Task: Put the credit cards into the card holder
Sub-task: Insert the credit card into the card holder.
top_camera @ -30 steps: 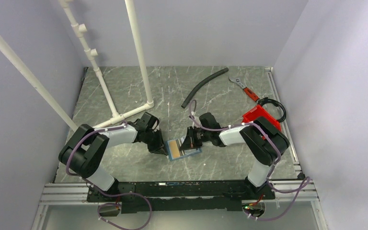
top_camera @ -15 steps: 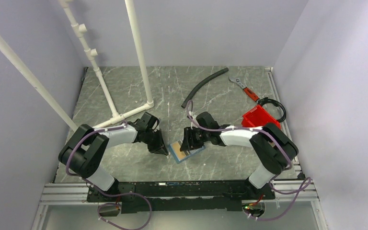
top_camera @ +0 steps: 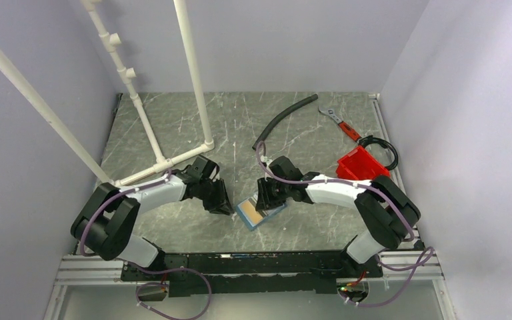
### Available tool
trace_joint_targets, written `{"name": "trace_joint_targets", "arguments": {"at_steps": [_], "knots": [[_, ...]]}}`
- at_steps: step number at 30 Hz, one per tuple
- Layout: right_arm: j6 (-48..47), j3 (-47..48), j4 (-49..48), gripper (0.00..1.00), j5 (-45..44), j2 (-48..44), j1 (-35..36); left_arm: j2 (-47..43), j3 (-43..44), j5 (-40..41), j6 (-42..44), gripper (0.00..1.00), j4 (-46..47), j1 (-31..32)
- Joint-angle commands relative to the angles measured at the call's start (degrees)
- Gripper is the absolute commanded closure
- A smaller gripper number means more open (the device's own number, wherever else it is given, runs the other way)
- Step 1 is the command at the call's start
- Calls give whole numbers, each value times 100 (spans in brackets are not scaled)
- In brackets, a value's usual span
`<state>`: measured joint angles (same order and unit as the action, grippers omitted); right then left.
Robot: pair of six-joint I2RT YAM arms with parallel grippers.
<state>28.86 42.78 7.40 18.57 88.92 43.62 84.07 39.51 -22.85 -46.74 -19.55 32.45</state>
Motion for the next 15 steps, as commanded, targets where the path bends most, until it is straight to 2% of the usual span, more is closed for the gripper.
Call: {"name": "trace_joint_targets", "arguments": {"at_steps": [1,5,8,11,14,15], "knots": [[422,-2,-889,71,477,336,14,-335,34,-122,-189,70,0,1],[1403,-155,-2147,72,837,775,46,-575,85,59,-123,63,-380,-109],[1757,-75,-2359,71,740,980,62,-858,7,193,-133,57,-629,-293],[1694,105,-2131,69,573,1103,58,-1189,-163,112,-174,51,-662,-503],[1486,261,-1799,58,448,1150,62,-1281,-249,-155,-242,45,-527,-563],[1398,259,-1676,52,335,1073,74,-1253,-243,-230,-266,45,-497,-572]]}}
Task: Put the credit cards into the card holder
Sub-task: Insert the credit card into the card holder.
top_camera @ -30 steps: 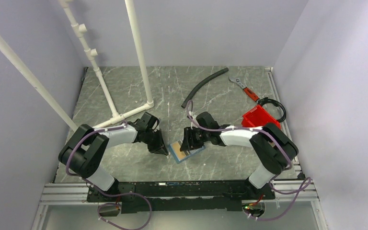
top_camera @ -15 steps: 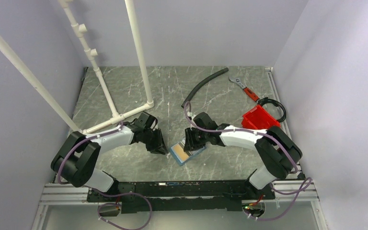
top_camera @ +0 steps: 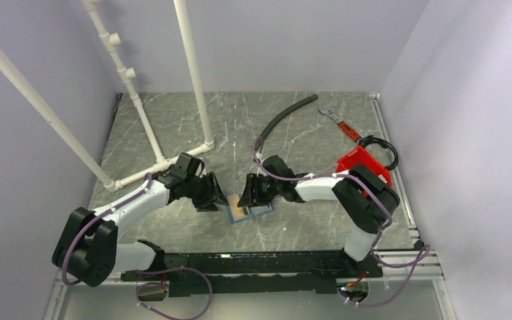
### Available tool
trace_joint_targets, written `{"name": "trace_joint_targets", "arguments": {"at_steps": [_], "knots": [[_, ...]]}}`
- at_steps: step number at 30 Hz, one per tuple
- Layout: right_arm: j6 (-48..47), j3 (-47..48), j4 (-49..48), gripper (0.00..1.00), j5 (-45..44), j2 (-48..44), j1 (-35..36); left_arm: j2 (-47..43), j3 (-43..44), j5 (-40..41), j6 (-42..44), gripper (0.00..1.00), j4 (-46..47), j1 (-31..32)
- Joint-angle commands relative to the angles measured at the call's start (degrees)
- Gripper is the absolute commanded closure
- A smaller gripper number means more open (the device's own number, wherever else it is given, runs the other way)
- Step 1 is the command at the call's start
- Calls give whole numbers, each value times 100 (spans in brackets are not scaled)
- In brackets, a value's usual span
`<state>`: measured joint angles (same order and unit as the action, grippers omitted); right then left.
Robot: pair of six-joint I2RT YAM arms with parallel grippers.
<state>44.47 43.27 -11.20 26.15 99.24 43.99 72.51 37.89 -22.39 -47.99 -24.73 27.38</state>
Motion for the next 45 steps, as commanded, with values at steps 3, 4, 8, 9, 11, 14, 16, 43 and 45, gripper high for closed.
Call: {"name": "trace_joint_targets", "arguments": {"at_steps": [3,4,8,9,11,14,16,43,45], "knots": [[-632,374,911,36,-977,-319,166,-45,-113,-437,-267,44,270,-66],[-768,409,1080,34,-1112,-445,215,-33,-123,-461,-306,44,374,-66],[-1083,582,1643,32,-1455,-895,303,98,-94,-593,-374,44,567,-65],[-1118,653,1802,33,-1545,-939,331,137,-83,-606,-391,44,615,-66],[-1169,700,1934,40,-1675,-1063,338,211,-93,-659,-448,47,705,-66],[-1245,701,1874,58,-1523,-1103,339,237,-120,-746,-528,48,823,-66],[-1223,659,1648,71,-1252,-992,339,201,-143,-779,-567,48,849,-67],[-1024,301,1150,100,-1463,-129,339,448,-296,-987,-910,43,1486,116],[-1003,282,1147,100,-1472,-74,334,509,-283,-965,-913,43,1529,142]]}}
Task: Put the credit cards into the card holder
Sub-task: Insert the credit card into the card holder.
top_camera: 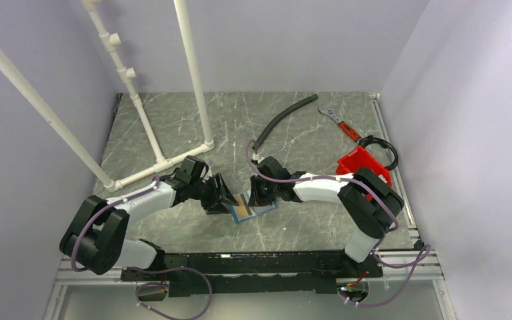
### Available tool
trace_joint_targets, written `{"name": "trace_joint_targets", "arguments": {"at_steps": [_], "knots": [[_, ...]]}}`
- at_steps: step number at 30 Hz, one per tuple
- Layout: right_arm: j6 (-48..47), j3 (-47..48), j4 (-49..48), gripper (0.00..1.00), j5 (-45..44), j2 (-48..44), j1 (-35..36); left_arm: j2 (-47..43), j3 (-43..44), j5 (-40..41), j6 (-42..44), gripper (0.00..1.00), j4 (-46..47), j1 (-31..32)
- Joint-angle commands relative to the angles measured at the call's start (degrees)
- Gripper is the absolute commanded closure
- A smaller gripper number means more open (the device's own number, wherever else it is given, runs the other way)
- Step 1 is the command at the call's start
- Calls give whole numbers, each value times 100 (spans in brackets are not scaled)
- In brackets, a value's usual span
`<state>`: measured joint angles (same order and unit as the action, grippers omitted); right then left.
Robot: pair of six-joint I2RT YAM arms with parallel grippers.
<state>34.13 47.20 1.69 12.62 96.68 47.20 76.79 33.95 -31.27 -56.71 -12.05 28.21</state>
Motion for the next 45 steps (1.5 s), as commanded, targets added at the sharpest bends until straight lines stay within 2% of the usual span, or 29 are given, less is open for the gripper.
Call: {"name": "trace_joint_targets", "arguments": {"at_steps": [1,12,37,45], "knots": [[40,-120,-144,100,-107,210,17,115,99,-78,-49,43,291,66],[50,-158,-286,100,-40,301,12,569,211,47,-32,45,596,132],[32,-158,-315,100,62,337,15,748,223,16,-2,50,727,128],[32,-158,-336,100,98,393,17,670,371,-14,-11,55,686,190]]}}
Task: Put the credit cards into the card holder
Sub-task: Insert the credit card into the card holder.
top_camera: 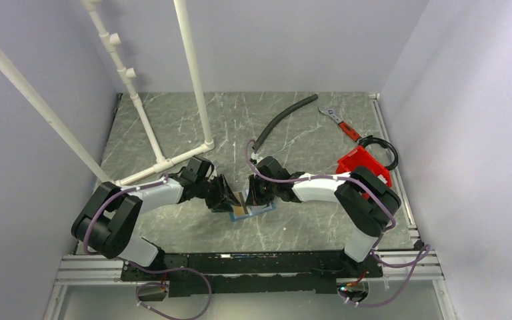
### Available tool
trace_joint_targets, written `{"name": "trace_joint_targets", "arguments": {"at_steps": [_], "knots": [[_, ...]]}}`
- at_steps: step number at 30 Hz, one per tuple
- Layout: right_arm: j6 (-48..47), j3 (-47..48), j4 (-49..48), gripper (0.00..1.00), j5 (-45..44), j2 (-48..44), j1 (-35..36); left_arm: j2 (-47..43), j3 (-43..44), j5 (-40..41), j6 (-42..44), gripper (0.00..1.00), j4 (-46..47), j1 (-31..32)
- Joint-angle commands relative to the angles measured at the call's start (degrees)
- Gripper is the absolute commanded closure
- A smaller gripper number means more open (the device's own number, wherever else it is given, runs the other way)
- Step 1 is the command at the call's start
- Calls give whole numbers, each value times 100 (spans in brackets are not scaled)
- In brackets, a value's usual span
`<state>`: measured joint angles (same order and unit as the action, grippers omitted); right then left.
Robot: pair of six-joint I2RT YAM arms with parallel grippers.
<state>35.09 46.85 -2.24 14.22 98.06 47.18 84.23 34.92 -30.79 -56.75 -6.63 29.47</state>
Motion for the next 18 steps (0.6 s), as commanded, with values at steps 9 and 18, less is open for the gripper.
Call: {"name": "trace_joint_targets", "arguments": {"at_steps": [9,18], "knots": [[-51,-99,89,100,3,181,19,41,507,-66,17,59,96,178],[240,-155,191,91,537,-549,-315,141,899,-81,101,55,-65,294]]}}
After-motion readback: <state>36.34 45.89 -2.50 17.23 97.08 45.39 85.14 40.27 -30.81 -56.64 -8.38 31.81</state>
